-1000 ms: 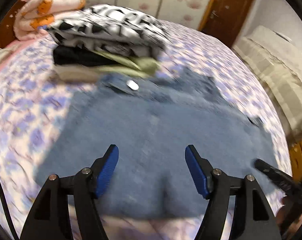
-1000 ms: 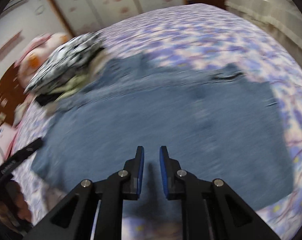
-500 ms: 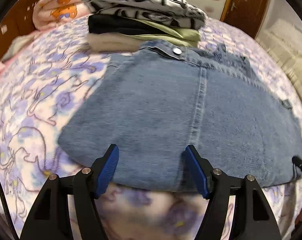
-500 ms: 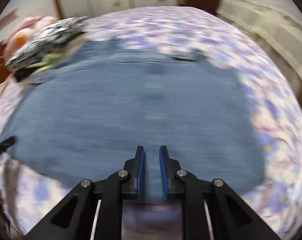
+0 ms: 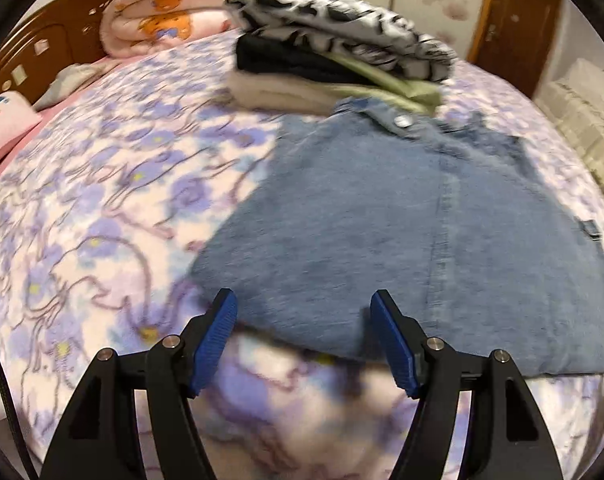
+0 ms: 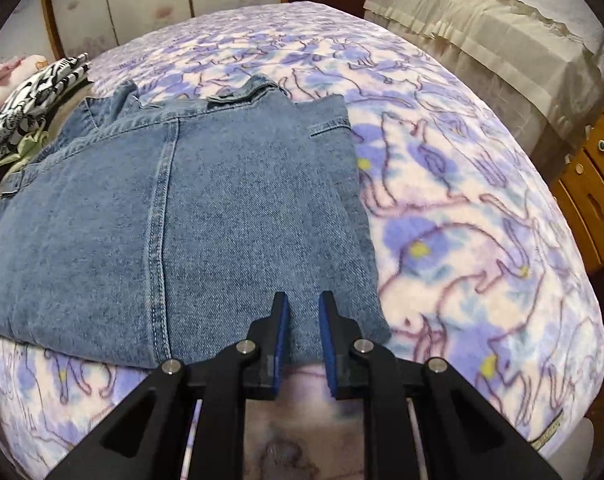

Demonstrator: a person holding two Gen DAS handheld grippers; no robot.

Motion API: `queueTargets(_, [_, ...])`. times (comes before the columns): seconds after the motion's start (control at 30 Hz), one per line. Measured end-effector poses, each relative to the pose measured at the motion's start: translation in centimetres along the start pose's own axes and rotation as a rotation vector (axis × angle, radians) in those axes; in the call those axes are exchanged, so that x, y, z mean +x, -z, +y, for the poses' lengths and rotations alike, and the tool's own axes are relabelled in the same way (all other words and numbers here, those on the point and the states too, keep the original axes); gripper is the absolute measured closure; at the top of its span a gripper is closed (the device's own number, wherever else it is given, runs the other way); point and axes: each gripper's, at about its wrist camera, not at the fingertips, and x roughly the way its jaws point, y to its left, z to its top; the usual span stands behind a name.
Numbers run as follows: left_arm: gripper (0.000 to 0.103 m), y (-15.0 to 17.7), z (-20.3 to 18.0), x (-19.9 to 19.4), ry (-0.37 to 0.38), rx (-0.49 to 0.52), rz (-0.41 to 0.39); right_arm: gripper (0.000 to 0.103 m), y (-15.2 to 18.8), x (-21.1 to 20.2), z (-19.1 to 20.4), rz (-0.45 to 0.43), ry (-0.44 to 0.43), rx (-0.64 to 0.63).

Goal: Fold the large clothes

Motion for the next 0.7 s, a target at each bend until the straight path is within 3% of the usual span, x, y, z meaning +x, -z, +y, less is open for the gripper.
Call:
queueTargets(0.2, [0.033,0.0,3.7,0.9,0.073,-0.149,0.067,0.087,-0.3,-0.3,1.2,0.041,0.051,-0.005])
queueTargets(0.4, [0.033,-0.4,3.8,-0.8,0.066,-0.126,0.052,0.087,-0.3,-1.4,1.7,0.106,0.016,0.061])
queueTargets(0.6, [0.033,-0.7,2.8,-3.3,0.121,-0.099,0.062,0.087,-0.1,-3.7,2.9,0.134,-0.028,0.1])
queueTargets(0.7, [0.033,-0.9,1.9,-5.0,0.158,-0.088,0.057,0.081,-0.2,-5.3,3.7,0.123,-0.053,0.097])
